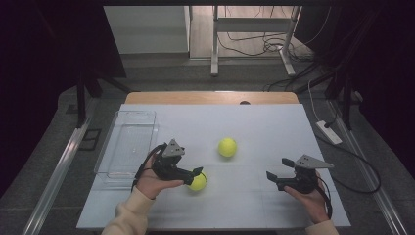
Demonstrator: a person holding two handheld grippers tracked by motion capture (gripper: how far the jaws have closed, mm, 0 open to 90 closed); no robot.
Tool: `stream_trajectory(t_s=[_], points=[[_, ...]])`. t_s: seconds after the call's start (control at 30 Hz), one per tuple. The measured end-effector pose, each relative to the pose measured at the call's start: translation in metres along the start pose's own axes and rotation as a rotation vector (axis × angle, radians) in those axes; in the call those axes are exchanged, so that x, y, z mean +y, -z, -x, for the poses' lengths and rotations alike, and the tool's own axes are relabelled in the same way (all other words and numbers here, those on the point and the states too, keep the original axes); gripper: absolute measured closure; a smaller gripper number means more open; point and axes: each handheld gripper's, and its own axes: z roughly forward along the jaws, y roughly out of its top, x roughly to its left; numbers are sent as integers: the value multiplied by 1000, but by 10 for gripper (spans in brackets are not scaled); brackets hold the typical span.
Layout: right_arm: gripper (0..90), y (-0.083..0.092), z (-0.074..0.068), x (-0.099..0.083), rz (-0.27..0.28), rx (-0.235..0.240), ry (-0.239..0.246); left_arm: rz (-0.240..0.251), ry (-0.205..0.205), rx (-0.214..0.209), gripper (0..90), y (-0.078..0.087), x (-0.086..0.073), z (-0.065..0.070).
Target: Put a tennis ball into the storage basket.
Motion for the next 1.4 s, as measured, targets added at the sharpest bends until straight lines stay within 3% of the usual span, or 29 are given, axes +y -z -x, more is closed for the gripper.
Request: stream_trajectory(t_s=[0.4, 0.7, 1.4], points=[[141, 1, 1, -1, 0, -5, -3, -48, -1, -53, 53, -12, 4, 6], [141, 1, 1, -1, -3, -7, -2, -77, 20, -78, 51, -20, 2, 6], [142, 1, 0, -2, -12, -14, 4, -187, 28, -68, 36, -45, -10, 9]])
